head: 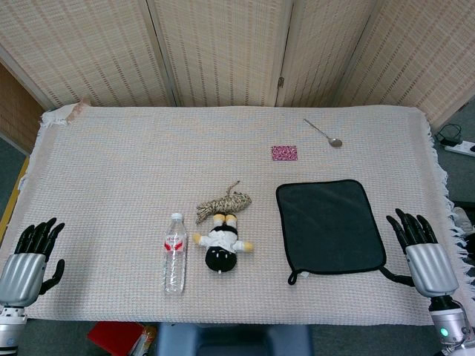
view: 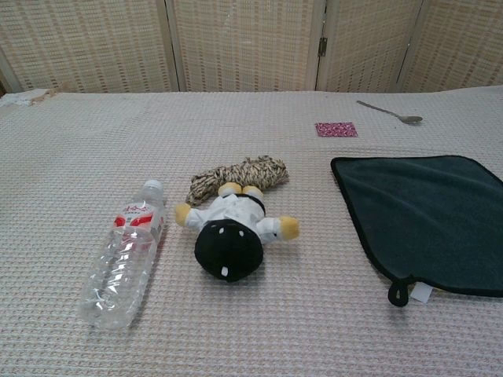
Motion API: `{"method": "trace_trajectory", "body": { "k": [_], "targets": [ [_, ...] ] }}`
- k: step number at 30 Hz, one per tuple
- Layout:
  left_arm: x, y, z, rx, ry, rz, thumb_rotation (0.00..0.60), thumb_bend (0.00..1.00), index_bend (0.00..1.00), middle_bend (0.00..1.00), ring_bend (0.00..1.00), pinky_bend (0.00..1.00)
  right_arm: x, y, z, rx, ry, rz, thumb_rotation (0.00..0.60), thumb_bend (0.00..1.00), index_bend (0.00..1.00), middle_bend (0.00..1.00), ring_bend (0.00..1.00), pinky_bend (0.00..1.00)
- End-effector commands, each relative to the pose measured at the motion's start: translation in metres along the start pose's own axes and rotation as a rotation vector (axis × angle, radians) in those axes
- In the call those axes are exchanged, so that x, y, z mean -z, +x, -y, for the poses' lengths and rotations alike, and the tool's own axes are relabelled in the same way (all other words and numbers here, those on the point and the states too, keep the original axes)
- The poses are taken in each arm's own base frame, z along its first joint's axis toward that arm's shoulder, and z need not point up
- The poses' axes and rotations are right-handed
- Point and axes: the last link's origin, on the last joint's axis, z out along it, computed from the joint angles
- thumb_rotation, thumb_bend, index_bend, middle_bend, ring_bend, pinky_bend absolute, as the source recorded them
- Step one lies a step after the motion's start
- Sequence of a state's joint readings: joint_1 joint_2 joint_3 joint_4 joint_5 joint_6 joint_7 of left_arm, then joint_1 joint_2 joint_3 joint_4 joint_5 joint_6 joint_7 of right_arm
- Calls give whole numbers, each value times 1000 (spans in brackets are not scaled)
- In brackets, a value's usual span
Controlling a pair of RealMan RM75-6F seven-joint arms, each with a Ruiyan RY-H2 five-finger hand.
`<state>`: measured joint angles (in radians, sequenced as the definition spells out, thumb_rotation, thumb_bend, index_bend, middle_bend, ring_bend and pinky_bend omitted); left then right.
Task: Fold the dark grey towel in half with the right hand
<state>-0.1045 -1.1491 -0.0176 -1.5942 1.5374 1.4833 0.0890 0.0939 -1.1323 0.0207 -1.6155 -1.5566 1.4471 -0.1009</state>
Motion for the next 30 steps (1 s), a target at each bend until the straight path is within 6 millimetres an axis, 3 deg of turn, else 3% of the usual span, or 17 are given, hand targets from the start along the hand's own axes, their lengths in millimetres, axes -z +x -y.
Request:
{"method": "trace_trajectory", "body": {
  "k": [1,6,9,18,22,30],
  "targets": [
    [1,0,0,-1,3,3,600,582,11,61,2,9,-1,-1,0,2,-2,7,503,222,0,0,0,0],
    [0,2,0,13,-2,-1,600,582,10,61,2,9,-7,-4,-3,4,-17,24,502,222,0,0,0,0],
    [-1,4,0,28,-3,-6,600,582,10,61,2,9,-23,-3,-9,-4,-28,25,503,222,6,0,0,0],
    [-7,3,-3,56,-27,4,600,582,8,61,2,9,-130,17,-12,-51,-25,150,531,344,214,0,0,0],
    [-10,2,-2,65,-33,8,600,582,9,49,0,10,-172,15,-2,-84,-20,216,547,375,258,4,0,0],
    [-15,0,6,73,-8,14,600,582,8,41,0,10,-236,-1,18,-49,-20,278,557,411,322,31,0,0]
  ]
}}
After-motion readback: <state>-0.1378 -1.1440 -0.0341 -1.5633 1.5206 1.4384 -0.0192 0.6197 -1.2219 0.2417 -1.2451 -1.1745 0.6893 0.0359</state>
